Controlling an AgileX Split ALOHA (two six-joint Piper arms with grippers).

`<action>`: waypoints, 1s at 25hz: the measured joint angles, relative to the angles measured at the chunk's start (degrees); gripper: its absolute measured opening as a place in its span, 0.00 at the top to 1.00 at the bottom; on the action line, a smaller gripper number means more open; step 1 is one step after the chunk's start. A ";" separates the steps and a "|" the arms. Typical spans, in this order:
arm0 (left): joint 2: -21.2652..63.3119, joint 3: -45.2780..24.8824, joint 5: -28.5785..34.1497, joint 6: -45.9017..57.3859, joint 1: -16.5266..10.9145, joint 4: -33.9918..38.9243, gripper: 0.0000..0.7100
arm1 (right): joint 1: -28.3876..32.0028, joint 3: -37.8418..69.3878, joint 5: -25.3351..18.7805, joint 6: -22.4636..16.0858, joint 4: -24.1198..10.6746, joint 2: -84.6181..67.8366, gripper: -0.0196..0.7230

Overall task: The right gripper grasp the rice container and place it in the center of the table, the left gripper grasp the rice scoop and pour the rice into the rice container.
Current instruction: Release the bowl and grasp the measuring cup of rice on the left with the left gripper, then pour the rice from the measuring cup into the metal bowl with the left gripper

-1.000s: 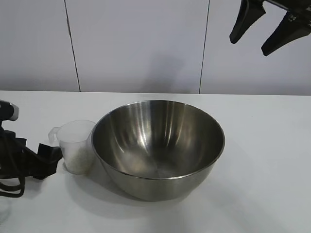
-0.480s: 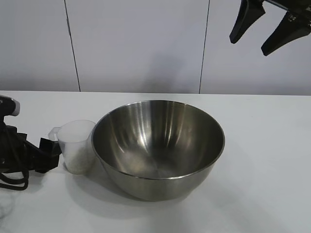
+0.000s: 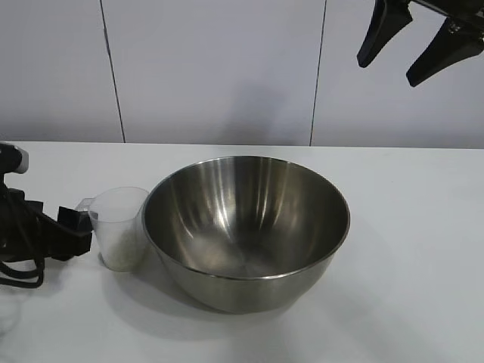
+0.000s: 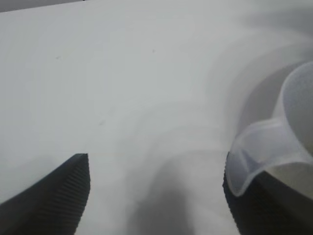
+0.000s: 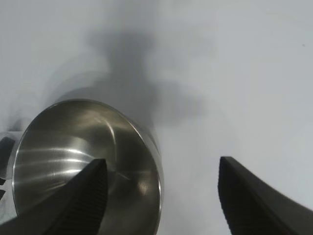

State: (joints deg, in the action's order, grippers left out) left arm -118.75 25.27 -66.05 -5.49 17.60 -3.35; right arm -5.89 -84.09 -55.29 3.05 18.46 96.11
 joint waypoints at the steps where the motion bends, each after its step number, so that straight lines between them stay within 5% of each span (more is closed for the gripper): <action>1: 0.22 0.00 -0.05 0.00 0.00 0.00 0.24 | 0.00 0.00 0.00 0.00 0.00 0.00 0.37; 3: 0.22 0.00 0.01 0.00 0.00 0.34 0.33 | 0.00 0.00 0.05 0.00 0.00 0.00 0.37; 5: 0.22 0.00 0.06 0.00 0.00 2.16 0.65 | 0.00 0.00 0.05 0.00 0.00 0.00 0.37; 8: 0.22 0.00 0.06 -0.05 0.00 3.92 0.91 | 0.00 0.00 0.05 0.00 0.00 0.00 0.37; 17: 1.80 -0.06 0.40 3.08 0.00 3.99 0.98 | 0.00 0.00 0.42 0.14 0.00 0.00 0.37; 25: 16.33 -0.06 5.57 4.81 0.00 4.59 0.98 | 0.00 0.00 0.48 0.87 0.00 0.00 0.37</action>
State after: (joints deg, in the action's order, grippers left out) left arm -102.42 25.21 -60.48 -0.68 17.60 1.24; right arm -5.89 -84.09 -54.82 3.93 18.46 96.11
